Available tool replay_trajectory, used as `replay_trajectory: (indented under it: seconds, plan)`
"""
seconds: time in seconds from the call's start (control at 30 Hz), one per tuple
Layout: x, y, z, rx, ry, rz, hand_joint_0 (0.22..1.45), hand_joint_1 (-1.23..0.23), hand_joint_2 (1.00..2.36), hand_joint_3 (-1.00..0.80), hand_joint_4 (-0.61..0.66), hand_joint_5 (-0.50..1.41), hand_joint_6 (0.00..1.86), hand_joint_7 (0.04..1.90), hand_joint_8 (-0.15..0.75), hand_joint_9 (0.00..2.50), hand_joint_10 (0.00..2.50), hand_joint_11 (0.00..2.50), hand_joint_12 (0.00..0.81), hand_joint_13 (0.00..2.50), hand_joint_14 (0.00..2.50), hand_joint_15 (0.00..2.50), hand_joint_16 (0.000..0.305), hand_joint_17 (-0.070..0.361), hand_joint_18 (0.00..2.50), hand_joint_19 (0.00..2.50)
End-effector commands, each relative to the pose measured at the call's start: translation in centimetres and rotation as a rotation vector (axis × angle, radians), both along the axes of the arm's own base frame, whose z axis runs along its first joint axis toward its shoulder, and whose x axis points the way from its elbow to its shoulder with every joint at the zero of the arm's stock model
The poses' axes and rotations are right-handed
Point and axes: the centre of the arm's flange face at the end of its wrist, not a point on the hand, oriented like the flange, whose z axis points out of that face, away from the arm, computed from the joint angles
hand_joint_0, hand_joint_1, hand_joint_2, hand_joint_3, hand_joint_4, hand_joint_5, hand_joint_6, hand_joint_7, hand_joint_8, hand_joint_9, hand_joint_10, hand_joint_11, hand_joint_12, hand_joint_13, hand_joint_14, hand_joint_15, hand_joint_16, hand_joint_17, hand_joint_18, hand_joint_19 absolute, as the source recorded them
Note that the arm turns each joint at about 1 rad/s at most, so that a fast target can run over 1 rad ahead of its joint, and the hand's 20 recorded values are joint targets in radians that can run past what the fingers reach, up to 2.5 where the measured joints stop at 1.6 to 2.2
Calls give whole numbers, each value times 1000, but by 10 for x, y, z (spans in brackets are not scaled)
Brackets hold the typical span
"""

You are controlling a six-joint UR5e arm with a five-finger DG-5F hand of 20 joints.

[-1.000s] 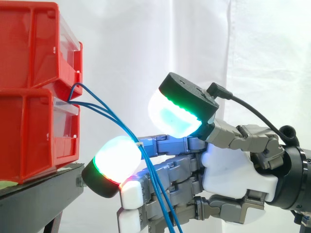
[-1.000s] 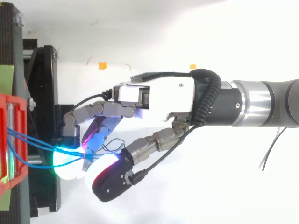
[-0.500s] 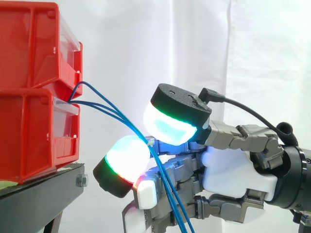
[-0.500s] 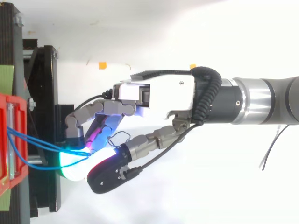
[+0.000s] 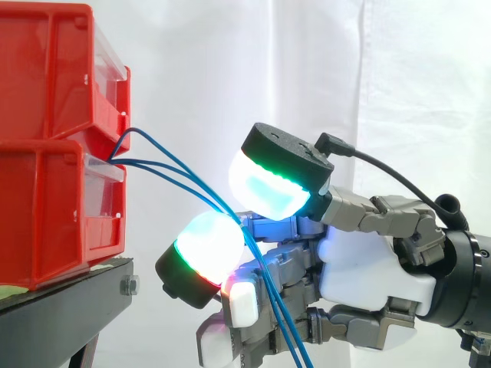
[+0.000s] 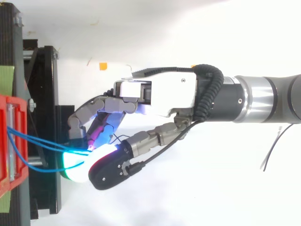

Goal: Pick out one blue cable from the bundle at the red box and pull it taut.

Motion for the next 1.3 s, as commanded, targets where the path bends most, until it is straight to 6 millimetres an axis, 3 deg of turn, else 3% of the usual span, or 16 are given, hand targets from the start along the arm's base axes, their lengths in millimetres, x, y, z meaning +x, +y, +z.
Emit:
replay_trajectory:
  seconds: [0.0,0.27,0.63,0.83,1.27]
  plan:
    - [0,0,-1,-2,1,9,620,-497,1016,-203,131,-100,840,1053,358,1079,13,425,315,968,13,349,33,74,745,435]
    - [0,-1,0,-3,1,9,604,-564,1013,-99,146,-98,882,1078,386,1162,16,519,358,1009,12,360,41,92,824,410]
    - [1,-4,3,-6,-16,10,601,-609,1012,-91,155,-101,894,1070,381,1184,15,558,376,1013,12,391,44,100,843,410]
    - [9,-12,22,-28,-49,29,601,-642,1014,-98,163,-106,903,1055,378,1177,20,580,377,1007,13,413,44,100,832,428]
    - [17,-26,40,-89,-78,5,612,-742,1020,-121,133,-116,913,1069,357,1141,18,619,363,990,15,447,40,91,799,463]
